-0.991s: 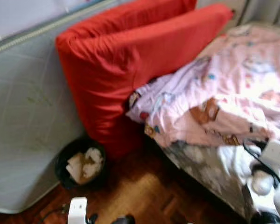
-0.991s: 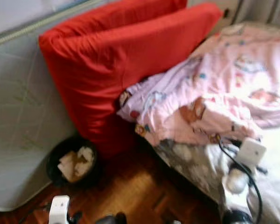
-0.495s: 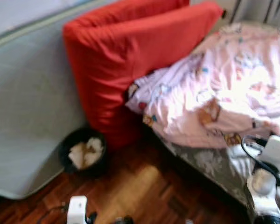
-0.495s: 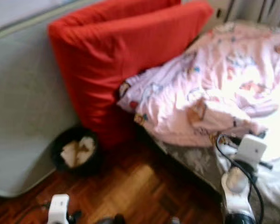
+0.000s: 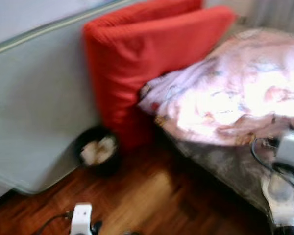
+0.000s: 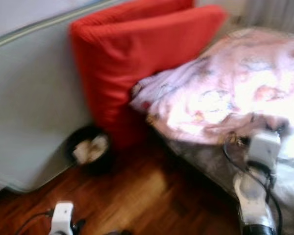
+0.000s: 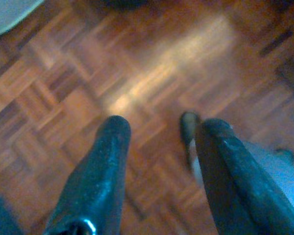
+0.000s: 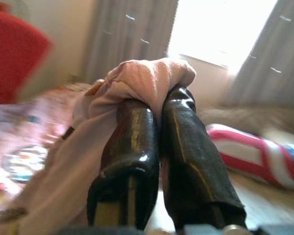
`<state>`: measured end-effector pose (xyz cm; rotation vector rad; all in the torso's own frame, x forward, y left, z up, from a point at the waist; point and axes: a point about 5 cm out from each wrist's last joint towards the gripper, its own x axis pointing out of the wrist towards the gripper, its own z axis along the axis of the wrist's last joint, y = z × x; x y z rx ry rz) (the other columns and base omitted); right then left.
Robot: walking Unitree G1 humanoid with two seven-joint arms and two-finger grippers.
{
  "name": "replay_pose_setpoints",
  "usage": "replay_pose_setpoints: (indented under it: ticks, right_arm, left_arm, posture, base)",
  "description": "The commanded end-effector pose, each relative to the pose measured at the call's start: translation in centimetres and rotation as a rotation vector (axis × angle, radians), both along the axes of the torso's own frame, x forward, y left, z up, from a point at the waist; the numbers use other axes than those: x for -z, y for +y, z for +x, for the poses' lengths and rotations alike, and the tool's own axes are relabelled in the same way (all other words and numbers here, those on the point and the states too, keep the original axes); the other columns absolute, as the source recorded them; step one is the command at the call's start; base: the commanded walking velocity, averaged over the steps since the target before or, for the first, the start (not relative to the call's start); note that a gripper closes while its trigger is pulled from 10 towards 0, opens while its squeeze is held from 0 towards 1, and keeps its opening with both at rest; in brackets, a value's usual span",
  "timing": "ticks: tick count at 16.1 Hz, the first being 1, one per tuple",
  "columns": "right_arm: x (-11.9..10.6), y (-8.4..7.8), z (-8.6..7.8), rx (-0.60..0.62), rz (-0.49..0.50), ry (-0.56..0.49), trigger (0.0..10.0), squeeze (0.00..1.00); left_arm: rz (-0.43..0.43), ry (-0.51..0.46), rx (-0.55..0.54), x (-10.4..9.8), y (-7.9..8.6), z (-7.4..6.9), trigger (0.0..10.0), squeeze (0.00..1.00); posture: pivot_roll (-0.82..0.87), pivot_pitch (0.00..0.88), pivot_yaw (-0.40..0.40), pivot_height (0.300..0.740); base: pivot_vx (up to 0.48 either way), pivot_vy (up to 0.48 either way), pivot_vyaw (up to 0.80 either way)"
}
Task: Clean up the room
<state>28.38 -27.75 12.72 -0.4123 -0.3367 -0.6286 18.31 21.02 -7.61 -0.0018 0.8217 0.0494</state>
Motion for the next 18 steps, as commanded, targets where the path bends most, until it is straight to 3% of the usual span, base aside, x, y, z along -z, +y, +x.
replay_pose_setpoints:
  ticks: [1,2,4,8,10,13,15,17,18]
  right_arm:
    - [-0.5,0.2,0.0,-0.005,-0.016,-0.019,10.0,0.0]
    - [-1.5,0.4,-0.1,0.005,-0.048,-0.045,10.0,0.0]
    - [-0.9,0.3,-0.3,0.02,-0.02,-0.015,10.0,0.0]
    - [3.4,-2.2,-1.9,0.204,0.15,0.183,10.0,0.0]
    - [4.9,-2.7,-2.6,0.229,0.209,0.247,10.0,0.0]
    - [9.2,-2.3,-3.9,0.242,0.336,0.471,10.0,0.0]
    - [12.3,-1.1,-4.7,0.171,0.428,0.654,10.0,0.0]
    - [14.0,0.1,-5.2,0.095,0.458,0.759,10.0,0.0]
    - [14.4,0.6,-5.4,0.067,0.428,0.803,10.0,0.0]
  left_arm:
    - [0.007,0.015,-0.006,0.1,0.4,-0.4,10.0,0.0]
    - [0.007,0.014,-0.003,0.1,0.3,-0.3,10.0,0.0]
    - [0.007,0.012,0.002,0.1,0.2,-0.2,10.0,0.0]
    - [0.001,0.004,0.015,0.1,-0.3,-0.1,10.0,0.0]
    - [0.001,0.003,0.018,0.1,-0.3,-0.1,10.0,0.0]
    - [0.002,0.001,0.031,0.1,-0.5,-0.1,10.0,0.0]
    - [0.004,0.012,0.045,0.3,-0.6,-0.4,10.0,0.0]
    - [0.003,0.017,0.047,0.3,-0.6,-0.5,10.0,0.0]
    - [0.004,0.021,0.056,0.4,-0.7,-0.6,10.0,0.0]
  posture:
    - [0.02,0.14,0.09,0.74]
    - [0.02,0.146,0.089,0.74]
    - [0.02,0.149,0.088,0.74]
    - [0.02,0.153,0.086,0.74]
    - [0.02,0.153,0.084,0.74]
    - [0.02,0.158,0.083,0.74]
    - [0.02,0.159,0.082,0.74]
    - [0.02,0.161,0.081,0.74]
    - [0.02,0.159,0.081,0.74]
  base:
    - [0.0,0.0,0.0]
    - [0.0,0.0,0.0]
    - [0.0,0.0,0.0]
    - [0.0,0.0,0.0]
    - [0.0,0.0,0.0]
    - [0.0,0.0,0.0]
    - [0.0,0.0,0.0]
    - [0.0,0.0,0.0]
    - [0.0,0.0,0.0]
